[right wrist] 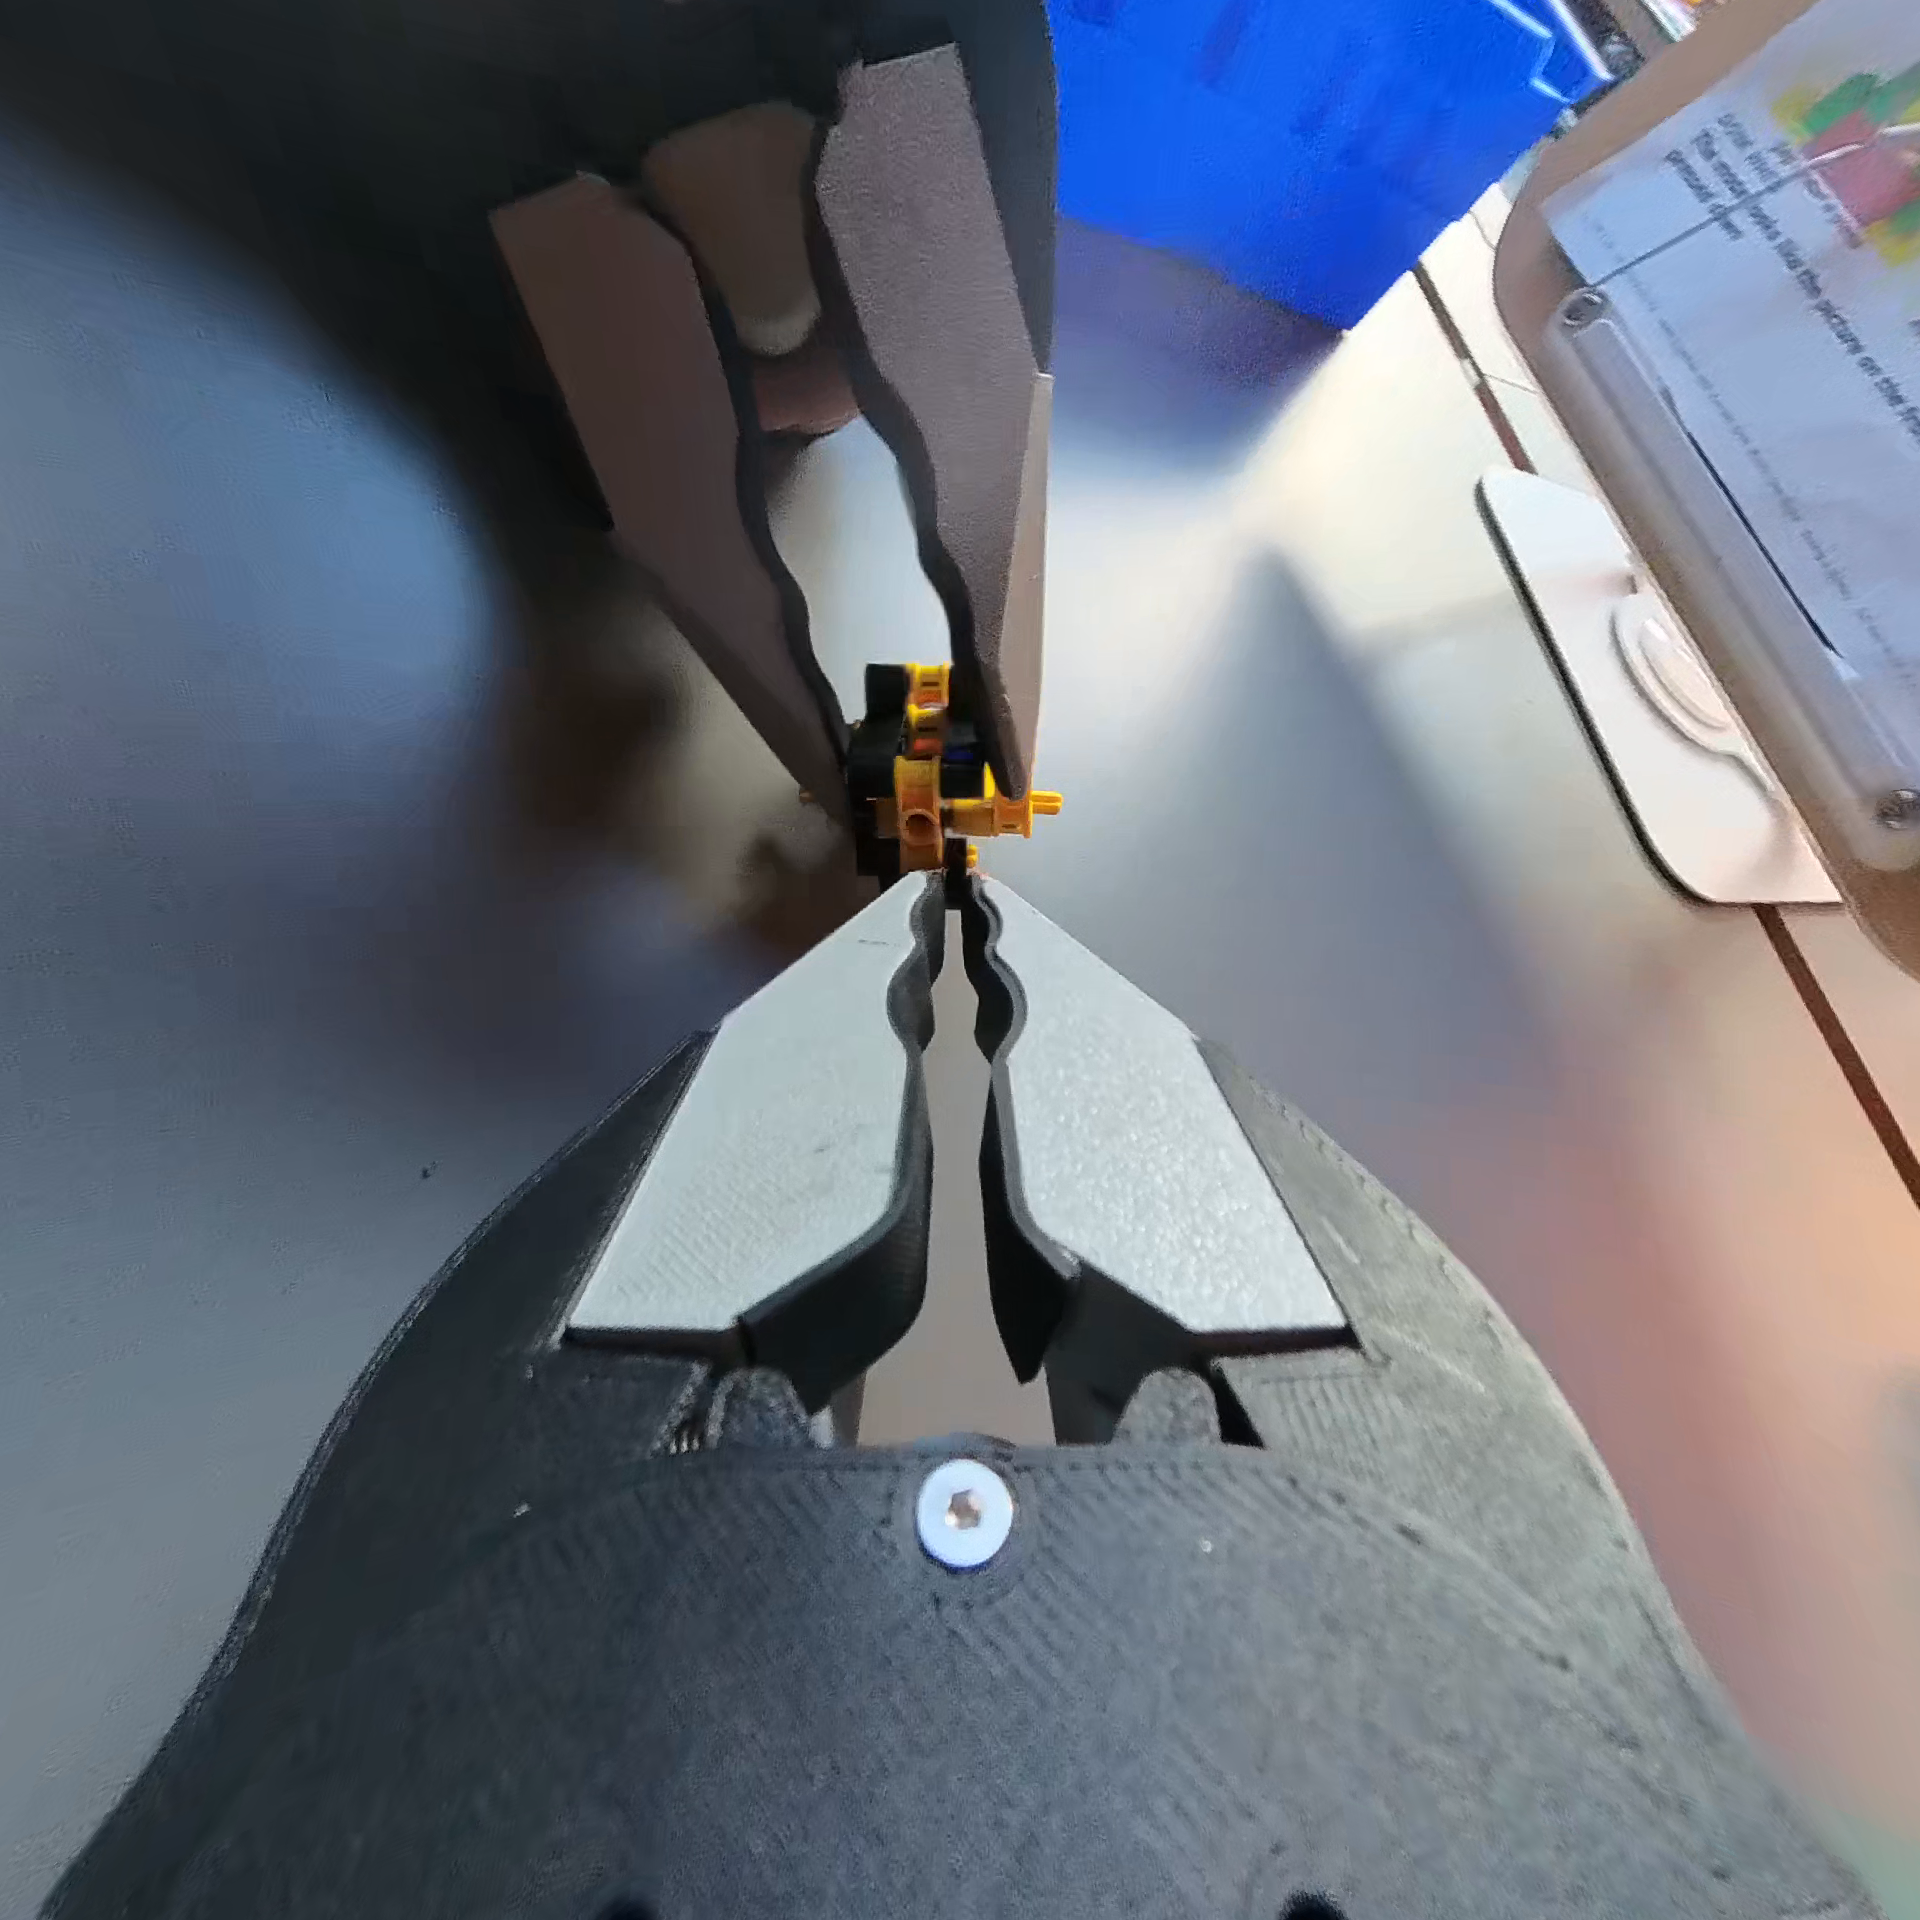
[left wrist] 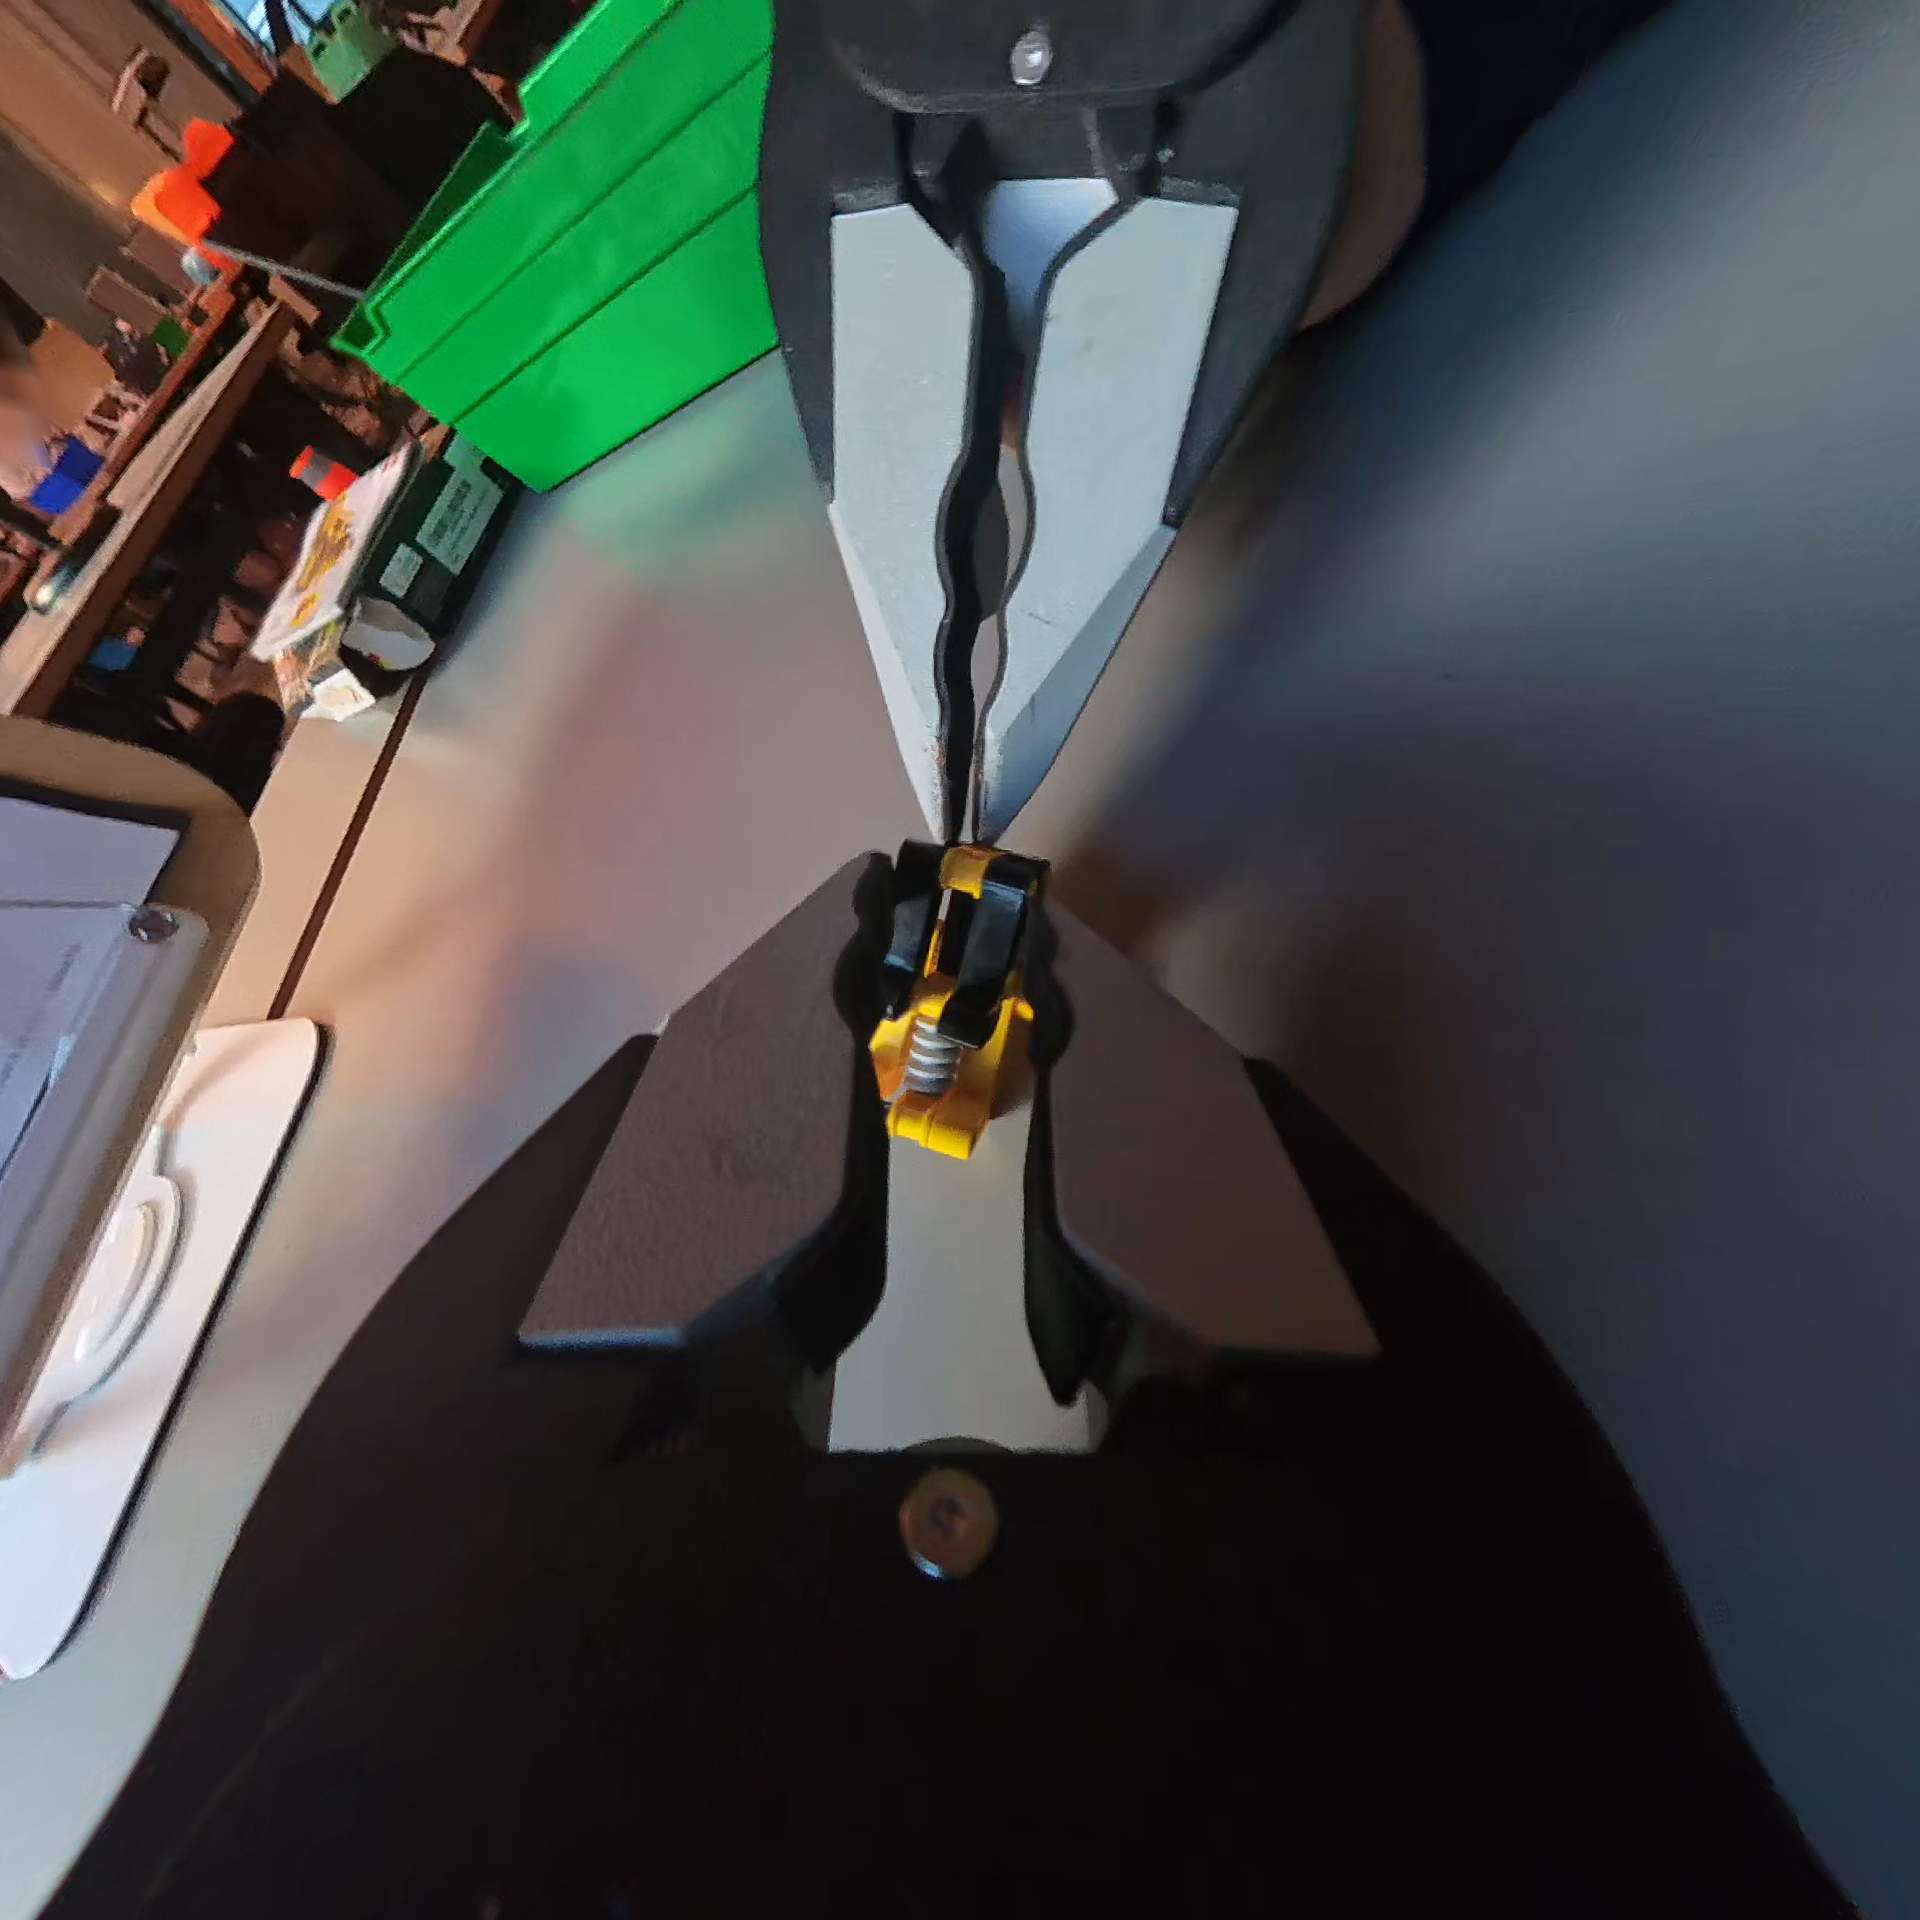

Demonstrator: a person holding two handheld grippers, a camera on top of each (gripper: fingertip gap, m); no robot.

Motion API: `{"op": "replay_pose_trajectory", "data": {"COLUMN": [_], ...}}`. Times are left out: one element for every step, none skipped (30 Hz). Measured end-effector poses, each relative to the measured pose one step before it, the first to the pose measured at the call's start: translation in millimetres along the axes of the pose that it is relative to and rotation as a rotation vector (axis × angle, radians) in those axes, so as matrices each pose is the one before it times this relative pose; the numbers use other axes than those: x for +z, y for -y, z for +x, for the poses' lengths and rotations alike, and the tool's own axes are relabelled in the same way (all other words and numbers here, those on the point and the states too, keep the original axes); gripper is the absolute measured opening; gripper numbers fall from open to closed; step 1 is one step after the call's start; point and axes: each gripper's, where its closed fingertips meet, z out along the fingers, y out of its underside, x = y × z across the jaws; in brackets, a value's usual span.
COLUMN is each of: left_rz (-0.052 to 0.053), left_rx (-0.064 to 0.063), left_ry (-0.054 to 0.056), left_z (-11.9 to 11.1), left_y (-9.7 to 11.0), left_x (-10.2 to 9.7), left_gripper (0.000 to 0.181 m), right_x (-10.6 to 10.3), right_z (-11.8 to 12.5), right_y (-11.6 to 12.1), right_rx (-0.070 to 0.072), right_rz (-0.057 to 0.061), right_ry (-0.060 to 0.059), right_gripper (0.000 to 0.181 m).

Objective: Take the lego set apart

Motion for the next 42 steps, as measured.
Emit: {"op": "replay_pose_trajectory", "data": {"left_rz": [0.0025,0.0122,0.0237,0.0992,0.0443,-0.0245,-0.0557,-0.0205,-0.0081,-0.0041,-0.0029,0.0096,0.0034,-0.0014,-0.005,-0.0084,-0.0061,-0.0007,-0.0021,-0.0073,-0.0001,0.0009,0.0026,0.0029,0.0074,0.0072,0.008,0.0081,0.0073,0.006,0.0035,0.0017,0.0019,-0.0045,-0.0001,0.0047,0.0091,0.0019,-0.0039,-0.0021,0.0037,0.0052], "left_rx": [-0.0242,-0.0114,0.0045,0.0302,0.0018,0.0681,0.0885,0.0377,-0.0353,-0.056,-0.0335,-0.009,-0.0032,0.0006,0.0016,0.0035,0.0049,0.004,0.0011,0.0003,0.0016,0.0009,-0.0025,-0.0057,-0.0072,-0.0091,-0.0068,-0.0013,0.0061,0.0142,0.0169,0.013,0.0063,0.0011,0.0016,0.0031,0.0047,0.0067,0.0068,0.0017,-0.0025,-0.0036], "left_ry": [0.0086,0.023,0.0224,-0.1324,-0.0101,-0.0161,0.0626,0.0496,0.0068,-0.0032,0.0123,0.0163,0.0054,-0.0011,0.002,-0.001,-0.002,0.0006,-0.0012,-0.0029,-0.0014,0.0009,-0.0008,0.0019,0.0008,0.002,-0.0005,-0.0005,-0.003,-0.0018,0.0049,0.0034,0.0021,0.0021,0.0002,-0.0003,-0.0063,-0.0033,-0.002,0.0016,-0.0025,-0.003], "left_z": [-3.33,-3.66,-2.04,23.2,10.58,13.07,-1.73,-7.28,-7.04,-7.02,-6.74,-4.61,-1.53,0.06,-0.07,0.46,0.71,0.37,0.3,0.42,0.31,-0.01,-0.09,-0.85,-0.84,-1.2,-0.6,-0.12,0.96,1.33,0.62,0.56,0.25,-0.14,0.08,0.09,1.18,1.13,0.73,-0.09,-0.06,0.06], "left_y": [-0.2,1.16,3.09,16.72,14.54,2.18,-6.87,-6.68,-5.69,-4.67,-3.85,-0.9,-0.47,-0.41,-0.54,-1.01,-0.69,0.04,-0.3,-1.12,0.05,0.13,0.32,0.3,0.86,0.71,0.94,0.97,0.98,0.8,0.64,0.37,0.38,-0.57,-0.03,0.68,1.49,0.55,-0.49,-0.33,0.49,0.68], "left_x": [-0.61,-1.45,-1.59,-2.88,3.2,7.35,5.72,0.88,-2.2,-3.21,-2.97,-2.62,-1.32,-0.18,0.61,0.84,0.65,0.2,0.04,0.3,0.06,0.08,-0.15,-0.4,-0.69,-0.75,-0.85,-0.77,-0.53,-0.06,0.29,0.35,0.19,0.29,0.17,-0.11,0.01,0.24,0.27,0.2,-0.25,-0.45], "left_gripper": [0.022,0.021,0.022,0.023,0.023,0.023,0.023,0.023,0.023,0.022,0.023,0.023,0.023,0.023,0.023,0.023,0.023,0.023,0.023,0.023,0.023,0.023,0.023,0.023,0.023,0.023,0.023,0.023,0.023,0.023,0.023,0.023,0.023,0.023,0.023,0.023,0.023,0.023,0.023,0.023,0.022,0.022], "right_x": [-0.04,-1.09,-1.94,-0.12,-1.86,-2.92,-1.82,-1.11,-1.56,-3.15,-4.58,-3.69,-1.62,0.62,2.37,3.38,3.52,2.92,1.68,0.54,-0.39,-0.94,-1.08,-1.1,-1.29,-1.43,-1.05,-1.02,-0.91,0.04,1.14,1.43,1.05,0.69,0.12,-0.19,-0.07,0.41,0.49,-0.06,-0.21,-0.21], "right_z": [3.81,3.59,13.22,9.8,7.61,-0.26,-4.82,-3.96,-1.97,-6.08,-8.25,-7.08,-2.81,-1.62,-4.27,-2.73,-0.4,-1.05,-0.46,-0.8,0.03,0.33,1.95,4.2,0.36,0.29,0.54,0.4,0.68,-0.09,-1.64,-1.74,-1.17,-0.5,-0.36,-0.69,-1.02,-1.32,-1.85,0.0,-0.58,-0.4], "right_y": [1.53,3.77,2.27,-0.13,3.22,5.45,3.4,0.49,-3.56,-2.63,-0.63,-3.79,-6.43,-1.88,0.96,0.63,0.17,-1.09,-1.19,-0.75,-1.03,-1.21,-1.02,0.24,-1.01,-1.33,-0.34,3.0,4.56,2.74,-0.46,-1.22,-0.8,-0.46,0.76,2.25,1.65,-0.2,-0.84,-0.04,0.16,-0.19], "right_rx": [0.0514,0.0949,0.0942,0.0781,0.0814,0.0355,0.001,-0.0084,-0.0171,-0.0226,-0.0306,-0.0339,-0.0171,-0.0095,-0.0138,-0.0099,-0.0101,-0.0155,-0.0121,-0.0101,-0.0058,-0.006,-0.0088,-0.0029,-0.007,-0.0028,0.0027,-0.0031,-0.0099,-0.0046,0.0059,0.0067,0.0018,0.0039,0.0051,0.0023,0.0007,-0.001,-0.0045,-0.0071,-0.0079,0.0025], "right_rz": [0.015,0.0346,0.0324,0.0105,0.0312,0.0439,0.0273,0.0015,-0.0303,-0.0215,0.0038,-0.0117,-0.0347,-0.0146,-0.0048,-0.0109,-0.0114,-0.0131,-0.0071,-0.0023,-0.007,-0.0121,-0.0095,-0.0021,-0.0101,-0.0104,-0.004,0.0185,0.0281,0.0122,-0.008,-0.0079,0.0009,0.0,0.0032,0.0111,0.0065,-0.0031,-0.0035,0.0043,0.0047,0.0007], "right_ry": [-0.003,0.0262,-0.0291,0.0123,0.0183,0.0356,0.0422,0.0308,0.0223,0.0466,0.0497,0.0313,-0.0016,-0.0116,0.01,0.0054,-0.0087,-0.0063,-0.0103,-0.0057,-0.0051,-0.0032,-0.013,-0.0287,-0.0009,0.0013,0.0007,-0.0037,-0.0117,-0.0049,0.011,0.0125,0.0067,0.0037,0.0045,0.0055,0.0074,0.0097,0.0127,-0.0038,0.0006,0.0034], "right_gripper": [0.0,0.0,0.0,0.0,0.0,0.0,0.0,0.0,0.0,0.0,0.0,0.0,0.0,0.0,0.0,0.0,0.0,0.0,0.0,0.0,0.0,0.0,0.001,0.022,0.02,0.016,0.013,0.007,0.003,0.003,0.004,0.006,0.008,0.01,0.01,0.008,0.006,0.005,0.001,0.001,0.001,0.001]}}
